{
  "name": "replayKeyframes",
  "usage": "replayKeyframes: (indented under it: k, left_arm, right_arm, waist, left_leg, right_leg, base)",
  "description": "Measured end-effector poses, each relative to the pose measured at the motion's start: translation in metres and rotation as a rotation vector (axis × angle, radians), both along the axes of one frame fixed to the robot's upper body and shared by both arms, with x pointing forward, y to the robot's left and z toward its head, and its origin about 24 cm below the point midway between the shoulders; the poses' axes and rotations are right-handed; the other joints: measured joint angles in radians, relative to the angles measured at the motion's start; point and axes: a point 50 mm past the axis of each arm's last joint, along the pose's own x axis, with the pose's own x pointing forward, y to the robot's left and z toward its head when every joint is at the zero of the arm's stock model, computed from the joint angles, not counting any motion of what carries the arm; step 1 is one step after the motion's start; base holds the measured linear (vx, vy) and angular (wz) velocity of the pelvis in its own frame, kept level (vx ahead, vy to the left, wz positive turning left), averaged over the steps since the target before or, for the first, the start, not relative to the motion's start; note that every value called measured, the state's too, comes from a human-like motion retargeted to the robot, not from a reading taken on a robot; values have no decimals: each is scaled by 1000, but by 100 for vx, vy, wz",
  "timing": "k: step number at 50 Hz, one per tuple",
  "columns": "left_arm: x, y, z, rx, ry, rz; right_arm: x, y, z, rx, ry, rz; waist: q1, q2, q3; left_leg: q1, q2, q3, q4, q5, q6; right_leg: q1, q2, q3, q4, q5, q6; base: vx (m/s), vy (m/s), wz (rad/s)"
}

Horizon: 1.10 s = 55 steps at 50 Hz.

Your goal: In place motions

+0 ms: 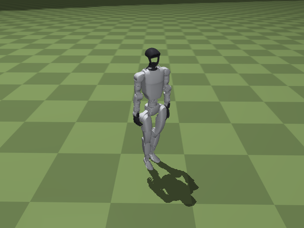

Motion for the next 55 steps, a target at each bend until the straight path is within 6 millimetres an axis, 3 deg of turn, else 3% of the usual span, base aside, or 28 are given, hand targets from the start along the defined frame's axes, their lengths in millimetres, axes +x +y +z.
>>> replayKeyframes:
  k: [13, 18, 27, 30, 34, 35, 38, 40, 45, 50, 55]
  left_arm:
    - [-12, -7, 1, -28, 52, -15]
    - [-12, -8, 0, -32, 53, -8]
    - [-11, 0, 0, 37, 37, 14]
    - [-11, -1, -1, 63, 35, 47]
    - [-17, -7, -1, 68, 47, 101]
    - [-20, -8, 0, 64, 51, 109]
    - [-28, -10, 1, 49, 86, 96]
    - [-31, -11, 2, 39, 109, 70]
    - [-15, 2, 1, 59, 78, -7]
    - [0, 21, 1, 116, 34, -20]
    - [3, 27, 2, 139, 18, 92]
  right_arm:
    - [-1, 1, 0, 9, 6, -5]
    - [10, 4, -1, 22, -30, 28]
    - [43, 13, -2, 72, -139, 58]
    - [52, 11, -1, 77, -176, 69]
    - [59, 6, -1, 61, -207, 89]
    - [61, 4, 0, 58, -211, 93]
    - [62, 2, 0, 46, -212, 84]
    - [61, -1, 0, 36, -215, 59]
    - [55, -7, 0, -11, -207, -64]
    - [32, -14, 0, -60, -116, -172]
    - [13, -21, 1, -121, -61, -241]
  waist:
    - [-16, 1, -1]
    - [-58, 8, -10]
    - [-28, -18, 2]
    - [28, -46, 25]
    - [72, -46, 55]
    - [69, -38, 55]
    - [-7, -1, 29]
    - [-76, 33, 12]
    - [-106, 57, 54]
    - [-69, 65, 90]
    - [-12, 103, 87]
  left_leg:
    - [1, 2, -14, -6, 6, -2]
    - [-10, 3, -38, -2, 2, -4]
    - [-84, -1, 9, 166, -59, 0]
    - [-113, -42, -105, 236, -32, 34]
    - [-89, -56, -284, 220, -21, -4]
    - [-82, -44, -281, 204, -26, -16]
    - [-66, -18, -168, 130, -56, 40]
    - [-59, -2, -178, 73, -40, 29]
    - [-49, 29, -44, 17, -24, 18]
    - [-8, 55, 98, -15, -39, 22]
    - [-5, 114, 271, -25, -72, 5]
  right_leg:
    - [-2, 0, -20, 1, 13, -13]
    - [-18, -7, -43, 9, 15, -18]
    - [-90, -41, 101, 86, 13, -4]
    - [-104, -49, 211, 96, 38, -8]
    - [-113, -20, 334, 103, 73, -11]
    - [-119, -11, 350, 105, 81, -9]
    - [-159, 1, 355, 106, 104, -8]
    - [-193, 16, 355, 110, 112, -19]
    - [-247, 50, 426, 145, 85, -57]
    - [-246, 16, 287, 161, 31, -131]
    - [-176, -83, -195, 187, -86, -215]
  base:
    - [0, 0, 5]
    - [-1, 2, 16]
    - [-9, 7, -71]
    - [-4, 11, -178]
    - [4, 13, -190]
    - [5, 9, -136]
    - [1, 8, -65]
    - [-7, 8, -32]
    - [-15, 14, -139]
    - [-8, 21, -184]
    - [-8, 27, -224]
